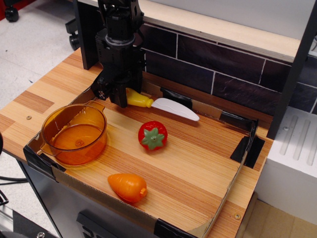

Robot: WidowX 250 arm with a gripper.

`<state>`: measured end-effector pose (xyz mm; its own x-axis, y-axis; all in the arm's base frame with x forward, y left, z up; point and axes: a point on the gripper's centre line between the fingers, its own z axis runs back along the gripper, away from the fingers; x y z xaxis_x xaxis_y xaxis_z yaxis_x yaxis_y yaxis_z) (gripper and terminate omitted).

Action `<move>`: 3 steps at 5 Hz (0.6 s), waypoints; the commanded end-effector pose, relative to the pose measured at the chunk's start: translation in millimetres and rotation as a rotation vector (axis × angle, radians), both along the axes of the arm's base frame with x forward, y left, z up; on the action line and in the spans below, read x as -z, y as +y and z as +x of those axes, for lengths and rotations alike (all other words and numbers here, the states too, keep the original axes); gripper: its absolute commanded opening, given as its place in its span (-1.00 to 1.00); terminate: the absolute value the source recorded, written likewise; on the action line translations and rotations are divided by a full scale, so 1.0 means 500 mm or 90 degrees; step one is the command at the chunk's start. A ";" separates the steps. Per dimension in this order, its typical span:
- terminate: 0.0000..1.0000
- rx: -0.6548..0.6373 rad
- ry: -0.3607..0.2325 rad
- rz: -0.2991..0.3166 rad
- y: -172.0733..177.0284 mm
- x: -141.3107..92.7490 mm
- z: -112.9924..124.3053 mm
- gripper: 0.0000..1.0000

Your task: Put knife in pot

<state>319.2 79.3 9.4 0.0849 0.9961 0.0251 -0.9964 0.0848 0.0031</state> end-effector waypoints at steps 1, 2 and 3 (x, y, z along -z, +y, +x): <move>-1.00 0.004 -0.066 -0.038 -0.007 -0.140 0.006 -1.00; -1.00 0.011 -0.091 -0.050 -0.019 -0.169 -0.010 -1.00; -1.00 0.038 -0.089 -0.065 -0.014 -0.179 -0.052 -1.00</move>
